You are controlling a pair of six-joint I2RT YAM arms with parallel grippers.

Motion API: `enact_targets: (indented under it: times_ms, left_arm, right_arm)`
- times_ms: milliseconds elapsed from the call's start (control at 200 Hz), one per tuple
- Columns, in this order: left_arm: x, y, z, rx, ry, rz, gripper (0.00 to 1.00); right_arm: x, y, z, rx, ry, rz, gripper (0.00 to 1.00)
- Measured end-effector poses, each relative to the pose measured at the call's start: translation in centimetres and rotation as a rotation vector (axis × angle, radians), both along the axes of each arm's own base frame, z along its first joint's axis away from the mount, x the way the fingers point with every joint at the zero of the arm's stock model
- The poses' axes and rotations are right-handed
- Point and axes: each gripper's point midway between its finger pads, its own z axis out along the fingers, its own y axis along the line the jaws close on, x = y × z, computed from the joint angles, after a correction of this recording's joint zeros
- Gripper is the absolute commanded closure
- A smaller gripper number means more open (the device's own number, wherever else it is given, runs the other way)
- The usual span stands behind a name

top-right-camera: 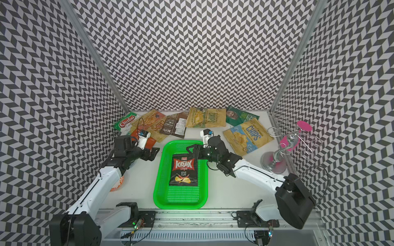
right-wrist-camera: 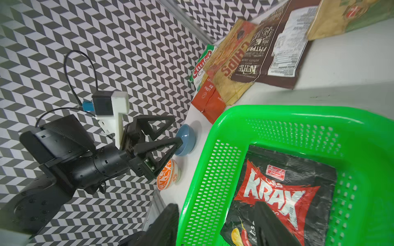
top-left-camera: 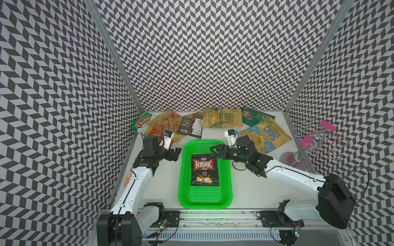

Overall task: Put the potato chips into the basket
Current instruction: Place the potato chip in the basket.

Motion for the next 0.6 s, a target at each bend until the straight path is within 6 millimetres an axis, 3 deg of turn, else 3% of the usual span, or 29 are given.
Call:
enact_targets:
  times_ms: [155,406,601]
  left_arm:
    - [0.0,0.0,0.0,0.0,0.0,0.0,0.03]
    - [0.0,0.0,0.0,0.0,0.001,0.0,0.03]
    - [0.0,0.0,0.0,0.0,0.001,-0.001,0.02]
  right_arm:
    - [1.8,-4.2,-1.0,-0.032,0.002,-0.117,0.41]
    - [3.4,-12.8,-8.0,-0.086,0.17,-0.39,0.44]
    - [3.1,-17.5,-12.4,-0.09,0.276,-0.585,0.46]
